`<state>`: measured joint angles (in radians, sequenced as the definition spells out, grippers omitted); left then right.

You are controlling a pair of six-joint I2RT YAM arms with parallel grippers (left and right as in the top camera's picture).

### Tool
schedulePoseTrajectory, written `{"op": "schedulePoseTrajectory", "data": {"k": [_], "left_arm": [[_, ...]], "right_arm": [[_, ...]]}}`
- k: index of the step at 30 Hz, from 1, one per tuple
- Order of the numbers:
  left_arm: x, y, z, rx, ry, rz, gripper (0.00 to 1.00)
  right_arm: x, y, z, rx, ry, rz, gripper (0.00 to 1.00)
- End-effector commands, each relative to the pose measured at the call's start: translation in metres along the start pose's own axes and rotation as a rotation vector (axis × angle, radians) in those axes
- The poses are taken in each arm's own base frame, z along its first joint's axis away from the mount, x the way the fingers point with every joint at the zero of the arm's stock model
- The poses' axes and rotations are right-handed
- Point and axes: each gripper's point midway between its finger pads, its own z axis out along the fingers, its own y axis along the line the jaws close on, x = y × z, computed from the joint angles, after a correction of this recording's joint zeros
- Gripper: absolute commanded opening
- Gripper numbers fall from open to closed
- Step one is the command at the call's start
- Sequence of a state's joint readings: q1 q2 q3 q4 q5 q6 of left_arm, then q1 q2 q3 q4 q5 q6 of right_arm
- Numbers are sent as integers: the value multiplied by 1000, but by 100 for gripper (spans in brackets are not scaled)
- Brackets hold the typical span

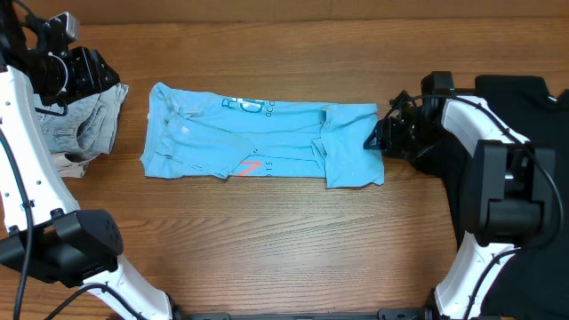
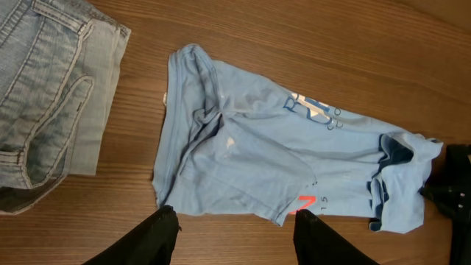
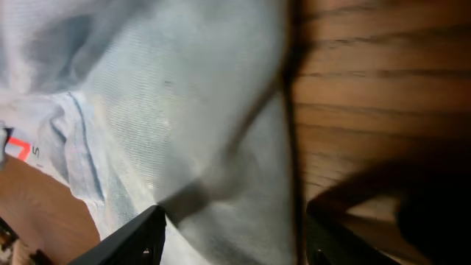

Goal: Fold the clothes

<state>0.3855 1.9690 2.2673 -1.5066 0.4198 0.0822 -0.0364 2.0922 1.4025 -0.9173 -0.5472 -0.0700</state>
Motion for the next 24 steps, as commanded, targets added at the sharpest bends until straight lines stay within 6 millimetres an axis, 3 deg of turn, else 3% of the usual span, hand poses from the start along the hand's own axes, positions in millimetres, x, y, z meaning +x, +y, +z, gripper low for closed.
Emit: {"op": "schedulePoseTrajectory", "data": {"k": [1,2,7,10,16,21,24], "left_arm": [[-4,-9,-8,15,-28,38,54],[-3,-9,-8,15,-27,38,54],[-2,-9,-8,16,-22,35,54],[-2,-9,-8,15,-21,35,54],[-2,-9,-8,16,-22,36,54],[-2,-9,-8,15,-22,36,54],[-2,-9,-8,15,-22,36,54]], "right_arm": [[11,2,26,-10,63,-48,58],[14,3,33,-9,76,-53,54],[19,-10,38,94,97,-35,4],[17,-25,19,184,111,44,4],[3,-33,-53,291,101,148,4],[-10,-13,-98,304,65,149,4],[-16,6,-108,305,47,142,4]]}}
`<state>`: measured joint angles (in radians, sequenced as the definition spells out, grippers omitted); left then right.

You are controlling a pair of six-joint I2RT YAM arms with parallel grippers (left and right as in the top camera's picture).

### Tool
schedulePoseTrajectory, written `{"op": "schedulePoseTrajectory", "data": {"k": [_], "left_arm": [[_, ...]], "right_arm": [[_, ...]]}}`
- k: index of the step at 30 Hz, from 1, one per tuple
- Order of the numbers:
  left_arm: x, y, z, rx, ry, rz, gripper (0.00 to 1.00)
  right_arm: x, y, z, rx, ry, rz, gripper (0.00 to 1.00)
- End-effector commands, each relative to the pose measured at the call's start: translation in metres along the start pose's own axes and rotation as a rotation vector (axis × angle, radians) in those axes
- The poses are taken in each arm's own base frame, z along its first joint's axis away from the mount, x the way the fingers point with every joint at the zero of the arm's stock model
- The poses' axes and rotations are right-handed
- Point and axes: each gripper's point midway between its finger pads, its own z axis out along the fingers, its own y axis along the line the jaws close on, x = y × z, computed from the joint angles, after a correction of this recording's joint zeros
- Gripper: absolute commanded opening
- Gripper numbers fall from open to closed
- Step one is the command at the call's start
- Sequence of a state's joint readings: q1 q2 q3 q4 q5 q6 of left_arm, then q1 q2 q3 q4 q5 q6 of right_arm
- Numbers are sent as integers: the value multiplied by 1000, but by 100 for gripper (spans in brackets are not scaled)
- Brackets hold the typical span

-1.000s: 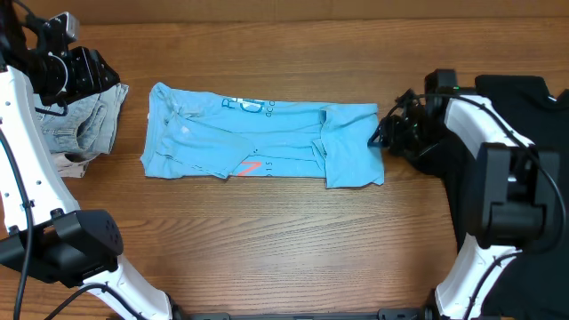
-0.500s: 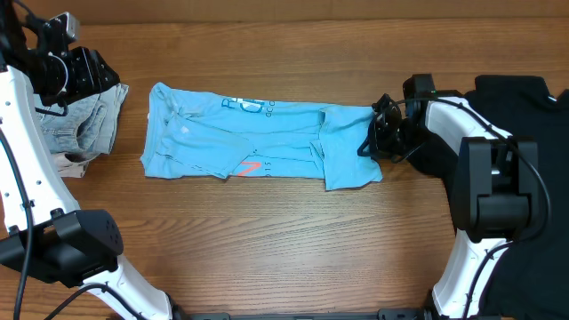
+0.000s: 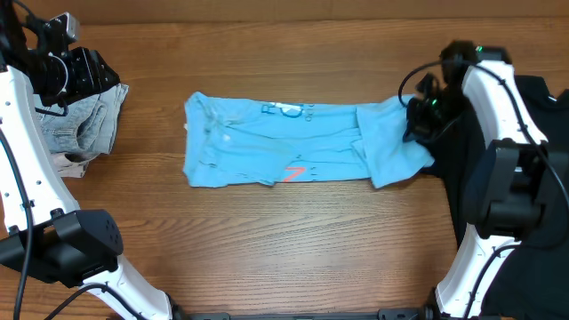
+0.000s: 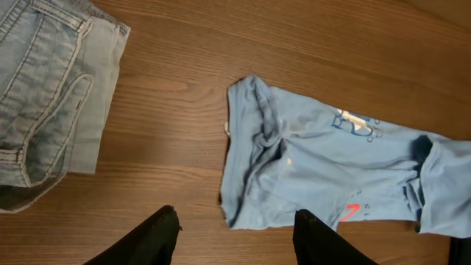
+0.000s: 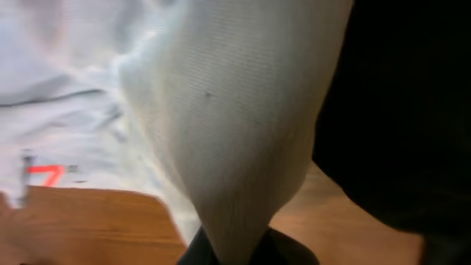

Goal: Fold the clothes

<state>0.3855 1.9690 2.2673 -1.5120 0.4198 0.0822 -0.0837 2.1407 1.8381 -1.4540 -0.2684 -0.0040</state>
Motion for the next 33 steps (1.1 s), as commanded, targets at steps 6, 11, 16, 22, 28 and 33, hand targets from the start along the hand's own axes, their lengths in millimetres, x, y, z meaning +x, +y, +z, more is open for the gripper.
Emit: {"op": "schedulePoseTrajectory", "data": {"k": [6,11,16,22,28,33], "left_arm": [[-4,-9,-8,16,-29,38,54],[-3,-10,-8,18,-27,37,54],[-3,-10,-8,18,-27,38,54],[-5,-10,-9,18,-33,40,54],[-5,-10,-8,18,-33,40,54],[-2,-10,-8,19,-24,36,54]], "right_arm": [[-4,51,-8,69,-69,-73,4],[-9,67,12,186,-123,-76,4],[-3,87,19,235,-144,-97,4],[4,126,31,225,-167,-197,4],[8,173,43,189,-231,-309,5],[12,192,63,189,-226,-362,7]]}}
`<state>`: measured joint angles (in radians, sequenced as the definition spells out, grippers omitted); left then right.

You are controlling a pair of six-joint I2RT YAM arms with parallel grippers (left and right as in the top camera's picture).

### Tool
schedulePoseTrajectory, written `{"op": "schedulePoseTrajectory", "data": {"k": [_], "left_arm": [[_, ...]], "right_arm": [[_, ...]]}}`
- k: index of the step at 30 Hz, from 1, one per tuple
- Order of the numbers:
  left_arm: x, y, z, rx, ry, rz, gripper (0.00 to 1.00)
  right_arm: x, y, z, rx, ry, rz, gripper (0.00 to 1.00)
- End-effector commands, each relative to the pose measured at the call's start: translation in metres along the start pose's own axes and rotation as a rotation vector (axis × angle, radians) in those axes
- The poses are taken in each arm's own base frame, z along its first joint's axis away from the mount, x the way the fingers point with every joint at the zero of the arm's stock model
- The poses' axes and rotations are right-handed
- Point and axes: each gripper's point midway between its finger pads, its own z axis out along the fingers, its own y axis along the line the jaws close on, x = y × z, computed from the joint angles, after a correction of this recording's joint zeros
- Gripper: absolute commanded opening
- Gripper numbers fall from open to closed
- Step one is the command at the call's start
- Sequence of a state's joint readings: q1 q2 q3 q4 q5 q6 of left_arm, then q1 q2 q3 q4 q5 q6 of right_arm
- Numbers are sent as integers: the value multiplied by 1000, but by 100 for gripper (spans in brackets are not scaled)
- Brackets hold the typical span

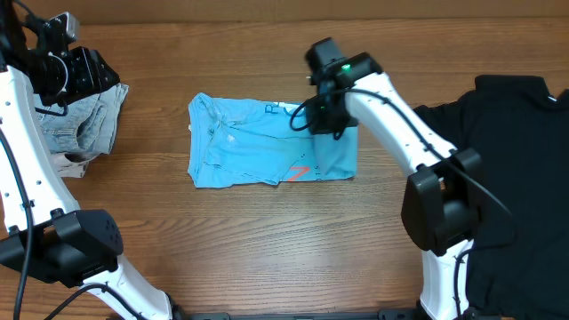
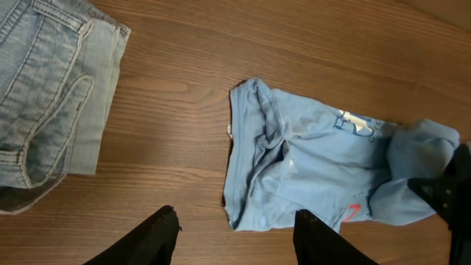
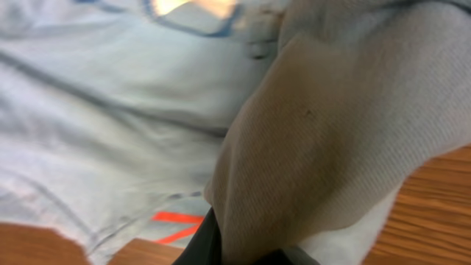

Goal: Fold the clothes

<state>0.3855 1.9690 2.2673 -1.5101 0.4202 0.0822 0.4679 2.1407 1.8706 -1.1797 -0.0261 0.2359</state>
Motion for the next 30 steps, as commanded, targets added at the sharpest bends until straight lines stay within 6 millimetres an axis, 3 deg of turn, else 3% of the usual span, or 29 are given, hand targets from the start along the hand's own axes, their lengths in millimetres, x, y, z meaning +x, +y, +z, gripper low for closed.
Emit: {"op": "schedulePoseTrajectory", "data": {"k": [1,6,16,22,28,30], "left_arm": [[-2,-10,-8,19,-20,34,54],[-1,-10,-8,19,-19,34,54],[-2,-10,-8,18,-21,35,55],[-3,-10,-8,18,-24,36,55],[-4,-10,-8,18,-31,39,55],[-4,-10,-8,18,-31,39,55]], "right_arm": [[5,8,15,7,24,-13,7],[16,15,32,20,76,-45,6],[31,16,30,15,134,-76,6],[30,-14,16,150,122,-103,6],[37,27,17,-75,155,-153,13],[33,46,17,-150,135,-153,32]]}}
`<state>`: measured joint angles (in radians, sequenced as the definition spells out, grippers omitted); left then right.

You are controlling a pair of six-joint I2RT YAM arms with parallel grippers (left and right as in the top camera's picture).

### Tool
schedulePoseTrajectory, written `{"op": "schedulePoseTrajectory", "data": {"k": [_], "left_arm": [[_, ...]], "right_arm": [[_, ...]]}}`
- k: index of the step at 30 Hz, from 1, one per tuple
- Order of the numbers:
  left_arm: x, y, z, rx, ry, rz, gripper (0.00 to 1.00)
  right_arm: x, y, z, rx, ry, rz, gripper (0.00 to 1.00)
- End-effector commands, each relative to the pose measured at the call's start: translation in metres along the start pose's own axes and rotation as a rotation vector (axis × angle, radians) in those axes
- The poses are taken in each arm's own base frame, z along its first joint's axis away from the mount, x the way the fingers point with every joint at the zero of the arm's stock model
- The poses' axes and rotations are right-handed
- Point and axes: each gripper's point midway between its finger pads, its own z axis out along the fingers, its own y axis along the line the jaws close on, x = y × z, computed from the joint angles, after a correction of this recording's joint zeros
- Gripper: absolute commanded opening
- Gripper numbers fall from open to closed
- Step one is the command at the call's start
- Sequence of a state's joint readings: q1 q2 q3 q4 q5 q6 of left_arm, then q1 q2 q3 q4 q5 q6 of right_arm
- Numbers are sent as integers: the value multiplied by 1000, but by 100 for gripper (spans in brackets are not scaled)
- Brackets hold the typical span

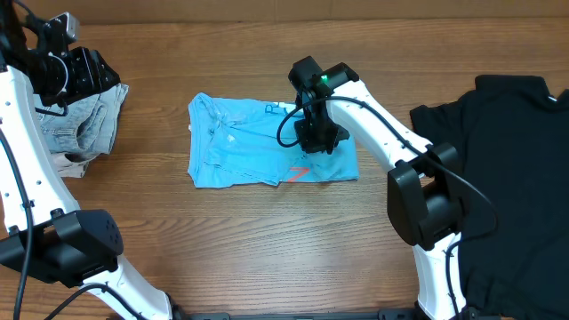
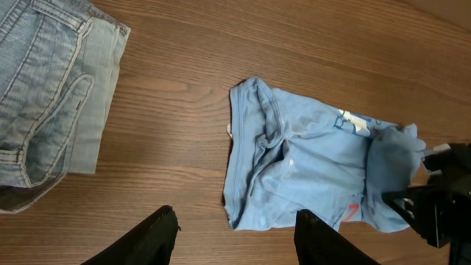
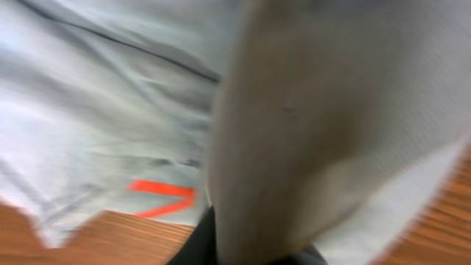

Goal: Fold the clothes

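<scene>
A light blue T-shirt (image 1: 236, 151) with a red mark lies mid-table, its right end doubled back over itself. My right gripper (image 1: 313, 135) is low over that fold and shut on the shirt's cloth, which fills the right wrist view as pale fabric (image 3: 309, 125) pinched at the gripper (image 3: 250, 250). The left wrist view shows the shirt (image 2: 294, 165) and the right gripper (image 2: 434, 210) at its right end. My left gripper (image 2: 237, 239) is open and empty, held high at the far left (image 1: 78, 73).
A pile of folded jeans (image 1: 84, 124) lies at the left edge, under the left arm, also seen as denim (image 2: 44, 96). A black garment (image 1: 511, 133) covers the table's right side. Bare wood shows in front of the shirt.
My right gripper has moved a little left and lower with the shirt's end, so the fold lies further over the shirt. The left arm has not moved.
The shirt lay stretched out with my right gripper at its right edge. Then the gripper was shut on that end, lifted, and the shirt sat further right. Then the end hung over the shirt's right half, and now it is low near the middle.
</scene>
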<state>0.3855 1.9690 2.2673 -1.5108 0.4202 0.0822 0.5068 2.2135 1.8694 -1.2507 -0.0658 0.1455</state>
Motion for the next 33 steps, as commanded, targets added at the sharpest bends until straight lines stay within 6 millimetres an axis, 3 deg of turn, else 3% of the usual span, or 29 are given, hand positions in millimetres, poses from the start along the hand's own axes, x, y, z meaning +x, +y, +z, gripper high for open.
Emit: {"op": "schedulePoseTrajectory", "data": {"k": [1,4,9,11,14,17,22,25,26,28,30,33], "left_arm": [[-4,-10,-8,18,-31,39,55],[-4,-10,-8,18,-31,39,56],[-5,-9,-8,17,-32,40,58],[-5,-9,-8,17,-32,40,58],[-5,-9,-8,17,-33,40,58],[-5,-9,-8,17,-33,40,58],[-7,-9,-8,17,-40,43,58],[-8,-9,-8,16,-45,46,58],[-8,-9,-8,16,-46,46,58],[-8,-9,-8,16,-46,46,58],[-8,-9,-8,16,-45,46,58],[-8,-9,-8,16,-45,46,59]], "right_arm": [[-4,38,-13,-162,-39,-53,42],[-11,35,-24,-151,-71,-52,43],[-35,-2,-68,-102,-185,15,41],[-38,-18,-78,-101,-201,55,33],[-32,-47,-77,-93,-169,154,7],[-16,-65,-58,-110,-90,229,4],[19,-36,-13,-264,62,236,4],[41,4,10,-387,130,160,4],[52,33,18,-469,137,38,4],[59,53,18,-485,131,-90,4],[56,50,17,-384,102,-127,4],[48,14,2,-144,65,-85,4]]}}
